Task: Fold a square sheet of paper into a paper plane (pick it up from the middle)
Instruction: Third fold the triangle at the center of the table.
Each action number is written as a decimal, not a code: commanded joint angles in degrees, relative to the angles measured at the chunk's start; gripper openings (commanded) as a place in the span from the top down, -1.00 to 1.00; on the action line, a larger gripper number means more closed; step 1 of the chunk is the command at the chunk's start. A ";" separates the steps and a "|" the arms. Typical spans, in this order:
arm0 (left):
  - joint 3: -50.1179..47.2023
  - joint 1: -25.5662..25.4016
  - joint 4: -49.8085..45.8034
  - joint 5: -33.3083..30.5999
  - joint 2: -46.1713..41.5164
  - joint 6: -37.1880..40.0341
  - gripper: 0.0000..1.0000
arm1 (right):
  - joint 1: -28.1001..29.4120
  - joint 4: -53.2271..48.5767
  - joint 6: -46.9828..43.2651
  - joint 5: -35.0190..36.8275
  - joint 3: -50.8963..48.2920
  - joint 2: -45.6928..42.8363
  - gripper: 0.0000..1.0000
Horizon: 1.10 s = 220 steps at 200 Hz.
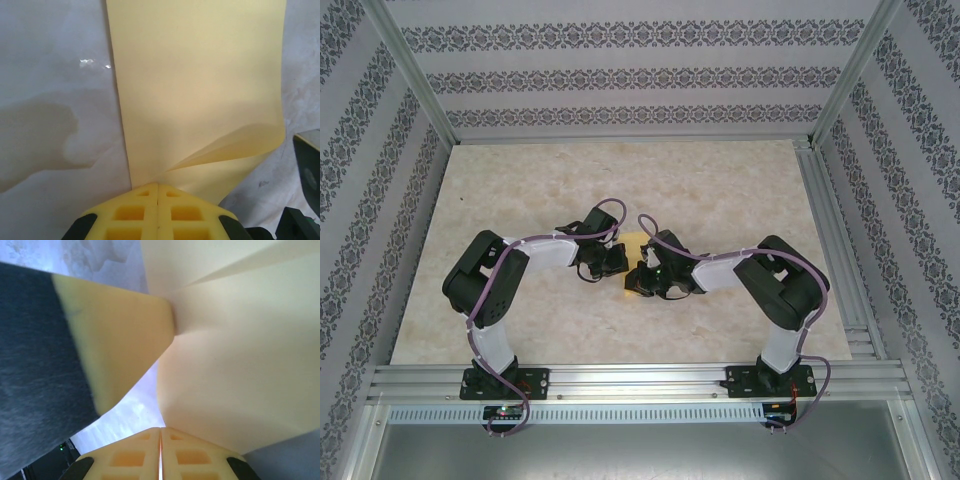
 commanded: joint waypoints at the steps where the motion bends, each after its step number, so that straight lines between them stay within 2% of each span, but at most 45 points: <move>1: -1.25 -0.43 -0.16 -3.51 1.11 -0.14 0.93 | 0.58 1.57 0.08 -0.13 -0.19 1.59 0.80; 40: -0.85 -0.43 -0.36 -3.75 1.07 -0.05 0.92 | 0.59 2.14 -0.14 -0.75 -0.27 1.85 0.79; 99: -0.96 -0.43 -0.32 -3.98 1.33 -0.19 0.92 | 1.39 -1.17 -1.83 -1.30 -0.32 -3.51 0.78; 184: -1.42 -0.43 -0.06 -3.97 1.15 -0.38 0.92 | 2.19 -4.14 -1.25 0.36 1.49 2.00 0.80; 220: -1.24 -0.43 -0.33 -4.06 0.98 -0.10 0.92 | 1.11 -4.39 -2.05 2.01 1.59 -5.43 0.77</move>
